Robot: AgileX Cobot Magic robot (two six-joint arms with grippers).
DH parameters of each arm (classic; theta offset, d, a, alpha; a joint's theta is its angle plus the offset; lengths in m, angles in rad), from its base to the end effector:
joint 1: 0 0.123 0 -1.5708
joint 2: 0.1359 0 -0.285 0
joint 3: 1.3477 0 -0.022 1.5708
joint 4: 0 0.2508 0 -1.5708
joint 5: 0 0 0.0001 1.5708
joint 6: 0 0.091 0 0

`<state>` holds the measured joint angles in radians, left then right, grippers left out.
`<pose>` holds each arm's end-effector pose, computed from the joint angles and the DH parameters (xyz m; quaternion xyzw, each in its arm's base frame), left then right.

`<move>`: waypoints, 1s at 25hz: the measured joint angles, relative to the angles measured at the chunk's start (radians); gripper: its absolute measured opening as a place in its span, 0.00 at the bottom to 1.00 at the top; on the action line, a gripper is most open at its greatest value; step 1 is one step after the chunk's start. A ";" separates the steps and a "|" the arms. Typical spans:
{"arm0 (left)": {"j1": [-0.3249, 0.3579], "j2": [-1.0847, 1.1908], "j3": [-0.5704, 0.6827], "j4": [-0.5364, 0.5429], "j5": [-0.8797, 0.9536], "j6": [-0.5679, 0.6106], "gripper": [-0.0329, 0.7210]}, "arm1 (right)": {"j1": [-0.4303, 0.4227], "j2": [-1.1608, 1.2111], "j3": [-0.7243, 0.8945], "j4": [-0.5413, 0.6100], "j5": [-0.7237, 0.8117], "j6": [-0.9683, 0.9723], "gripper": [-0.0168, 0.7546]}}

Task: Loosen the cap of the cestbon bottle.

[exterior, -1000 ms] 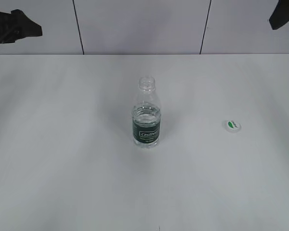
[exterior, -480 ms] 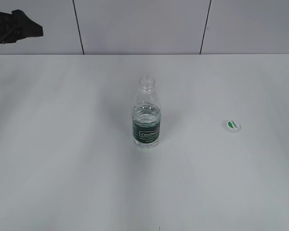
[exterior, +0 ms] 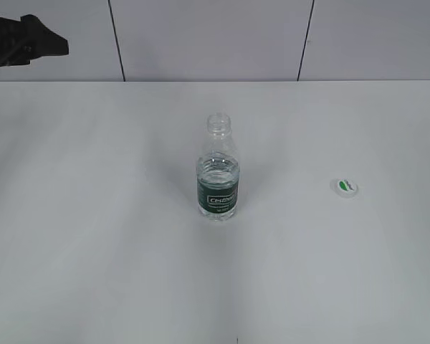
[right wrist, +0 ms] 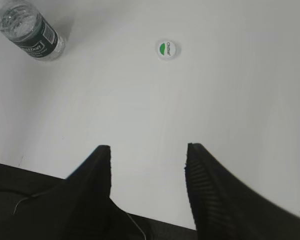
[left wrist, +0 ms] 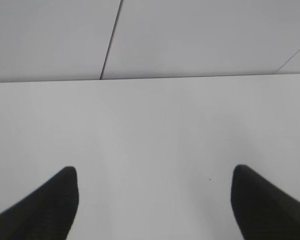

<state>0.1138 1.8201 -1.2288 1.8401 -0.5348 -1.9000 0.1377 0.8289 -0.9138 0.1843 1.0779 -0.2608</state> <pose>0.4024 0.0011 0.2366 0.0539 0.8742 -0.2077 0.4356 0.1335 0.0333 0.3515 -0.1719 0.9255 0.0707 0.3300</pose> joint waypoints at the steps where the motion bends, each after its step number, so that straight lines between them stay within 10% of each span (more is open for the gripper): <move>1: 0.000 0.000 0.000 0.000 -0.008 0.000 0.80 | 0.000 -0.063 0.023 0.000 -0.011 -0.005 0.51; 25: 0.000 0.000 0.000 0.000 -0.081 0.000 0.80 | 0.000 -0.667 0.378 -0.020 -0.096 -0.011 0.51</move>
<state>0.1138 1.8201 -1.2288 1.8401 -0.6154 -1.9000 0.1377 0.1620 -0.5356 0.1643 0.9822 -0.2719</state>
